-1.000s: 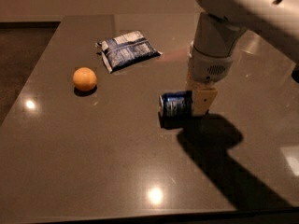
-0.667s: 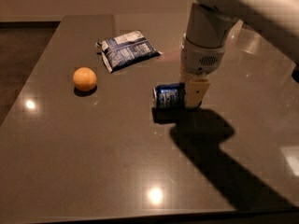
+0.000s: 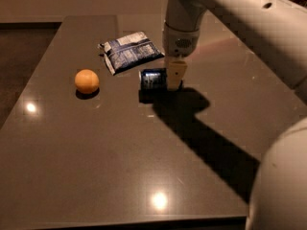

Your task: Move pepsi can near blue chip bag

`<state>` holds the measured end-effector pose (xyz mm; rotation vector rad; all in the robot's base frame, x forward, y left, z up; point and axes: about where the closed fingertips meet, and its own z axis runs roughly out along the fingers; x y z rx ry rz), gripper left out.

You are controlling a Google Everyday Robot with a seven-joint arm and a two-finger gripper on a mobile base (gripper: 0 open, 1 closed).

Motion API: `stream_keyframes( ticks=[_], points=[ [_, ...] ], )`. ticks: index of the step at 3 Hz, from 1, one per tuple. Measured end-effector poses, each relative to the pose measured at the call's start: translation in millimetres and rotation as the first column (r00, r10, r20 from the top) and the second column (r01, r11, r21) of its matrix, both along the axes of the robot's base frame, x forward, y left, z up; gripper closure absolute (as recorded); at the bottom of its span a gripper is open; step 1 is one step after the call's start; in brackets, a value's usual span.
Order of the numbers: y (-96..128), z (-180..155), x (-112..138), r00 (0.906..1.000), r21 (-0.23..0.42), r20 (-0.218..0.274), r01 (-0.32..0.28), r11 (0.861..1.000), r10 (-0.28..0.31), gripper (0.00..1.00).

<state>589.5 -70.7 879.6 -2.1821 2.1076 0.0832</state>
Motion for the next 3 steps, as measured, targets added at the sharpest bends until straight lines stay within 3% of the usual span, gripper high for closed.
stream_keyframes(
  ticks=[2,3],
  points=[
    [27,8,56,0.9951,0.057,0.047,0.084,0.995,-0.087,1.0],
    [34,9,74,0.99,0.076,0.067,0.119,0.99,-0.124,0.87]
  ],
)
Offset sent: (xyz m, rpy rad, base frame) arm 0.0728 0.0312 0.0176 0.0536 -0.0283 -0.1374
